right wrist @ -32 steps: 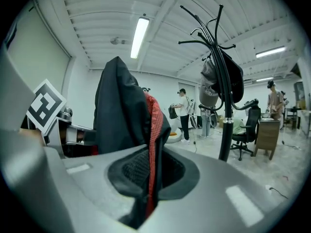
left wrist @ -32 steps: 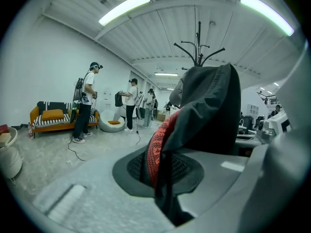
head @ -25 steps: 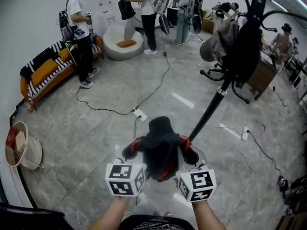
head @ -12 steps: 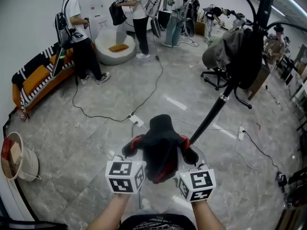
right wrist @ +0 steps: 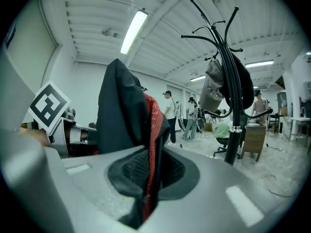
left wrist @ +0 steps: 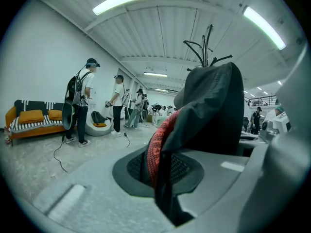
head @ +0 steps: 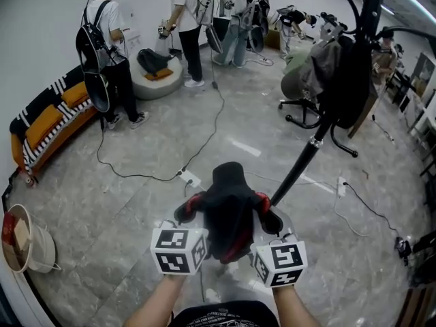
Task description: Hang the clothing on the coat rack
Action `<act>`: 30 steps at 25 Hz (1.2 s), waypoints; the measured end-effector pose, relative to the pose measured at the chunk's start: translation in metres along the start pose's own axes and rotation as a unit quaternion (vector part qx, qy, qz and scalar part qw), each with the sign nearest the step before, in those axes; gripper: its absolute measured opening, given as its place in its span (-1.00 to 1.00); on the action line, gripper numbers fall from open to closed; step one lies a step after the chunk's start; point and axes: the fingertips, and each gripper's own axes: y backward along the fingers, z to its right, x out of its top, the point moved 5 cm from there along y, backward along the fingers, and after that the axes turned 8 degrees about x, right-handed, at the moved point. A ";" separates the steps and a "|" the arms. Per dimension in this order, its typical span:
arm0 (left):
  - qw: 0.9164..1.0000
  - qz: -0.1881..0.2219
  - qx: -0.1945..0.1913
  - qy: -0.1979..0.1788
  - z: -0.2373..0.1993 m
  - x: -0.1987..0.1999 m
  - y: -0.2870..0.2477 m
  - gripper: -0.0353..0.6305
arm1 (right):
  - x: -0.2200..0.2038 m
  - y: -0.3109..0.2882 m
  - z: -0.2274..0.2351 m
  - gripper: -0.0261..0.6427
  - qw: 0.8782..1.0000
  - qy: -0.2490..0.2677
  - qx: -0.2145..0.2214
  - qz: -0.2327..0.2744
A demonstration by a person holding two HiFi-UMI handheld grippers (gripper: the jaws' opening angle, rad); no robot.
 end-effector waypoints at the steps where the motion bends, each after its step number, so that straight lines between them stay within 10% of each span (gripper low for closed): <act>1: 1.000 0.000 -0.003 -0.002 0.001 0.002 -0.005 -0.82 | 0.001 -0.003 0.004 -0.86 1.000 -0.002 -0.003 0.002; 30: 0.999 -0.014 -0.026 -0.044 0.018 0.060 -0.196 -0.82 | 0.025 -0.130 0.124 -0.86 0.999 -0.008 -0.020 0.028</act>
